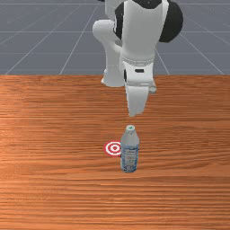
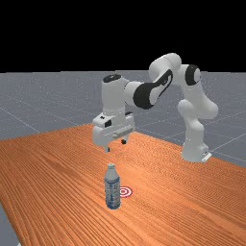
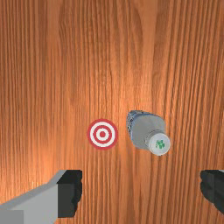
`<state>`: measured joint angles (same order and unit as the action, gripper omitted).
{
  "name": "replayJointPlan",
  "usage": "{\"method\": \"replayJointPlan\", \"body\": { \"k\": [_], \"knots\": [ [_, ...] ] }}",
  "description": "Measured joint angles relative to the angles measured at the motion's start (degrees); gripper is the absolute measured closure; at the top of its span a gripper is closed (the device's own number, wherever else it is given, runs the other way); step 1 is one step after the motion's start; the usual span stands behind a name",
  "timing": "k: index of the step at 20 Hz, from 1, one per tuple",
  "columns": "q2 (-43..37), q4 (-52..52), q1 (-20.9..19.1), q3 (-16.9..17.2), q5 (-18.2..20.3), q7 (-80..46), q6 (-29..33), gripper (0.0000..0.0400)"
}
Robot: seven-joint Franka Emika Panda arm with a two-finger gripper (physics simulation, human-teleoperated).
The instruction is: Pick up the bottle and put it on the marker
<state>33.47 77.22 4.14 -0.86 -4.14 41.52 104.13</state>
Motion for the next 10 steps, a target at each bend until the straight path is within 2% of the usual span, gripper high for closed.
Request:
{"method": "replayJointPlan", "body": {
  "k": [3, 6, 10],
  "knots": [
    [1.2, -1.5, -0.33, -0.24, 0.66, 0.45, 1.05, 0.0],
    [1.91, -3.42, -0.54, -0.97, -0.26, 5.23, -1.05, 0.0],
    [2.55, -4.52, 1.06, -1.4, -0.3, 3.13, -1.62, 0.0]
  ]
}}
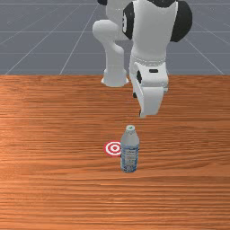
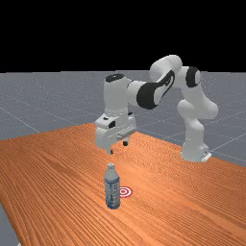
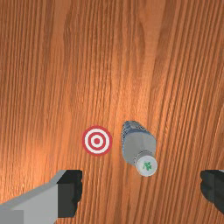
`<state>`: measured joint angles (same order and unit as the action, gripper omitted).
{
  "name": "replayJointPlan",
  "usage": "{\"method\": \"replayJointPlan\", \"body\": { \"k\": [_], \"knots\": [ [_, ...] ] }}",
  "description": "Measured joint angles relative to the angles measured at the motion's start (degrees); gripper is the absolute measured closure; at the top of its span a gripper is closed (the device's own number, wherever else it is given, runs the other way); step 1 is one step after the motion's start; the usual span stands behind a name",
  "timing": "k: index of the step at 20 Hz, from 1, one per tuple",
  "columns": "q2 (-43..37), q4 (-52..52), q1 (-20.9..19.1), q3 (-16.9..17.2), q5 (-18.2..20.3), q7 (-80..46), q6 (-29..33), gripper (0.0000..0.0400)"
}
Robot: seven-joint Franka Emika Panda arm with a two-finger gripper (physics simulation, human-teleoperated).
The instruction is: Pick up the bottle and put it on the marker
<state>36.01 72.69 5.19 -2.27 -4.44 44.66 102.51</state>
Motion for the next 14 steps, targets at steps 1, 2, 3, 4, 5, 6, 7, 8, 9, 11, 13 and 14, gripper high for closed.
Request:
{"method": "replayJointPlan", "body": {
  "k": [1, 2, 3, 4, 5, 6, 7, 8, 9, 11, 13, 14],
  "knots": [
    [0.0, 0.24, -0.38, -0.39, 2.35, -2.13, 0.37, 0.0],
    [0.27, 0.14, 0.55, 0.57, 1.2, -5.4, 0.43, 0.0],
    [0.46, 0.71, 0.67, 0.76, 1.48, -6.91, 1.33, 0.0],
    [0.73, 1.33, 0.69, 0.82, 1.52, -7.27, 2.22, 0.0],
    [4.88, -5.65, 0.45, 0.25, 1.2, -3.46, -4.21, 0.0],
    [5.11, -5.08, 0.44, 0.25, 1.19, -3.48, -3.59, 0.0],
    [3.28, -1.14, 0.39, 0.28, 1.1, -3.66, -0.64, 0.0],
    [1.55, 2.24, 0.54, 0.48, 0.61, -4.09, 2.78, 0.0],
    [1.5, 2.4, 0.38, 0.3, 0.75, -3.42, 3.04, 0.0],
    [3.17, 0.31, 0.4, 0.3, 1.01, -3.73, 1.33, 0.0],
    [2.75, 3.16, 0.78, 0.74, 0.07, -4.51, 4.9, 0.0],
    [3.04, 3.42, 0.82, 0.79, -0.02, -4.59, 5.33, 0.0]
  ]
}}
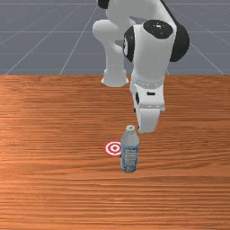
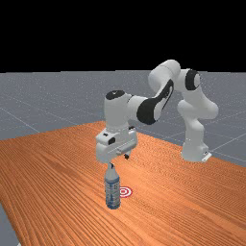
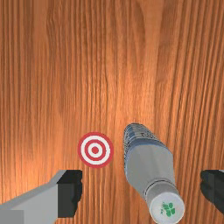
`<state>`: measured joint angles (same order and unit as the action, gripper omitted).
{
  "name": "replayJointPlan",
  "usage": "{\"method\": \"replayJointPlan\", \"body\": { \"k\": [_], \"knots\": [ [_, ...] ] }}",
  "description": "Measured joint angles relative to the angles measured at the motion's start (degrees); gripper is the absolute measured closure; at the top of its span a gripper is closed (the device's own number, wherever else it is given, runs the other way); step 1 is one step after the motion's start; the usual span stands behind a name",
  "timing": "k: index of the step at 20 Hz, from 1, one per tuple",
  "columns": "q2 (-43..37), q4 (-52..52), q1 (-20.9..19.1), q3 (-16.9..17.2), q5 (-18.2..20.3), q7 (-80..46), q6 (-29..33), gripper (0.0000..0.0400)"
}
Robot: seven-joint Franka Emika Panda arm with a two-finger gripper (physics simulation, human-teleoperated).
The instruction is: Pick up the bottle and put it on the marker
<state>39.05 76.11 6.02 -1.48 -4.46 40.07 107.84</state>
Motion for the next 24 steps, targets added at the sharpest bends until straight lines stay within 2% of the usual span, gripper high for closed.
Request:
{"method": "replayJointPlan", "body": {
  "k": [2, 3, 5, 8, 9, 10, 11, 16, 17, 18, 19, 22, 23, 24],
  "knots": [
    [-0.62, 2.11, -0.34, -0.29, 0.57, 0.27, 2.54, 0.0],
    [0.17, 0.59, -0.27, 0.04, 1.41, -2.1, 0.61, 0.0],
    [-0.1, 1.07, -0.84, 0.58, 2.12, -3.75, 0.78, 0.0],
    [-0.41, 1.59, -2.13, 0.69, 1.65, -0.58, 1.07, 0.0],
    [-1.17, 3.13, -2.32, 0.53, 1.07, 1.12, 2.92, 0.0],
    [-0.36, 1.49, -1.76, 0.95, 0.22, 0.34, 1.03, 0.0],
    [-1.25, 3.32, -2.05, 0.52, 0.96, 0.66, 3.25, 0.0],
    [-0.75, 2.0, -1.97, 0.49, 1.16, 0.49, 1.57, 0.0],
    [-1.23, 3.06, -2.01, 0.5, 0.96, 0.73, 3.34, 0.0],
    [-2.28, 5.81, -1.9, 0.74, 0.48, 0.19, 9.0, 0.0],
    [-1.31, 4.48, -1.86, 0.84, 0.32, 0.08, 9.98, 0.0],
    [4.13, -5.01, -1.92, 0.82, 0.55, 0.62, 5.44, 0.0],
    [9.44, -15.44, -1.99, 0.59, 1.1, 1.44, -5.01, 0.0],
    [7.79, -11.81, -2.01, 0.64, 0.98, 1.23, -1.74, 0.0]
  ]
}}
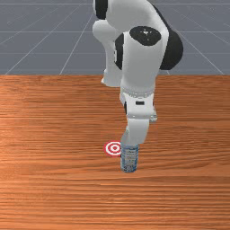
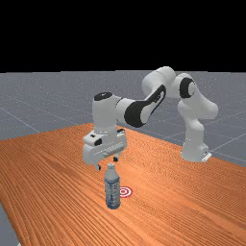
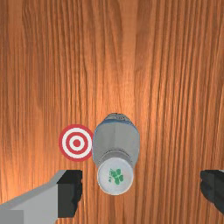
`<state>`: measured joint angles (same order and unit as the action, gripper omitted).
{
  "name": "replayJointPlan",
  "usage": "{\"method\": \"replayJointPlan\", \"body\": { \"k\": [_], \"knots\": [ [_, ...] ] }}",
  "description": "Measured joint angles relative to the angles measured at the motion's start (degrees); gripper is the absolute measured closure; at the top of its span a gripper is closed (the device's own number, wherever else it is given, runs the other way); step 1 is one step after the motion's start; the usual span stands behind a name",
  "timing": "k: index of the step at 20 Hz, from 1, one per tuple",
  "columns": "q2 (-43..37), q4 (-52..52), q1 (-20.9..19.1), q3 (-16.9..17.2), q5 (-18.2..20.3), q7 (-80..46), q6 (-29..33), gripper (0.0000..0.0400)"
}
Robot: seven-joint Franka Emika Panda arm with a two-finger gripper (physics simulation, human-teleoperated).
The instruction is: Pick up the bottle and put it on the marker
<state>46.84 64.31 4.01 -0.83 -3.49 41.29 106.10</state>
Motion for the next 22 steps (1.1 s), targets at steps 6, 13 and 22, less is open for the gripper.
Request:
{"method": "replayJointPlan", "body": {
  "k": [6, 13, 22],
  "knots": [
    [2.4, 0.55, 0.02, 0.07, -0.09, -0.14, 2.17, 0.0],
    [-4.61, 12.86, -0.21, -0.1, 0.01, -0.41, 9.29, 0.0],
    [-3.82, 10.45, -1.35, -1.01, 1.7, 1.25, 6.4, 0.0214]
  ]
}}
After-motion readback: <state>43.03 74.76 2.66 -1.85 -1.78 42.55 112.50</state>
